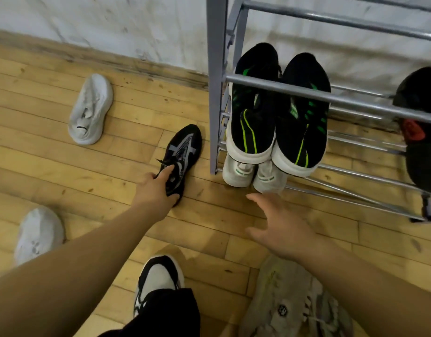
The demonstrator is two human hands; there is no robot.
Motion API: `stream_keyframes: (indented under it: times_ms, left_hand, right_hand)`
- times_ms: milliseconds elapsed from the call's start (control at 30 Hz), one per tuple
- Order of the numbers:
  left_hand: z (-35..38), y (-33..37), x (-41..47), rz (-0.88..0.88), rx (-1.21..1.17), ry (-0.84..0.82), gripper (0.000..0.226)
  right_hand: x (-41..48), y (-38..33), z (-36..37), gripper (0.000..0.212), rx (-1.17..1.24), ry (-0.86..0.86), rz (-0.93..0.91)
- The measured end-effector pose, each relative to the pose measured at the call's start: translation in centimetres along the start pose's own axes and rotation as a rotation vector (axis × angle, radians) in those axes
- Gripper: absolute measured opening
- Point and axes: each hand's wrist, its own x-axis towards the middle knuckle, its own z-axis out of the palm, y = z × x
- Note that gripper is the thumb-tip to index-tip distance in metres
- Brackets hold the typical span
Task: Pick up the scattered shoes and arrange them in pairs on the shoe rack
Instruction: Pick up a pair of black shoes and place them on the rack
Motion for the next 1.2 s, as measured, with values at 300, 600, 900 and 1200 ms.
stream_keyframes:
  times_ms: [300, 600, 900, 1200]
  left_hand:
    - [-4.2, -5.5, -7.5, 0.282, 0.278, -0.07, 0.083]
    - [-10.5, -6.5, -14.6, 0.311, -0.384, -0.296, 0.062]
    - [-15.0, -13.5, -19.9, 0.066, -0.927, -0.11, 0.079]
    - [-17.4, -20.3, -30.5, -0.104, -1.52, 0.31, 0.096]
  right_hand:
    - [-0.2, -1.5, 1.7, 0.079, 0.025, -0.161, -0.044]
    - [4.6, -9.4, 2.5, 0.115, -0.019, -0.193, -0.215]
    - [5.3, -19.6, -1.0, 0.122, -0.088, -0.343, -0.306]
    - [-1.7, -35.9, -3.5, 0.11, -0.429, -0.418, -0.439]
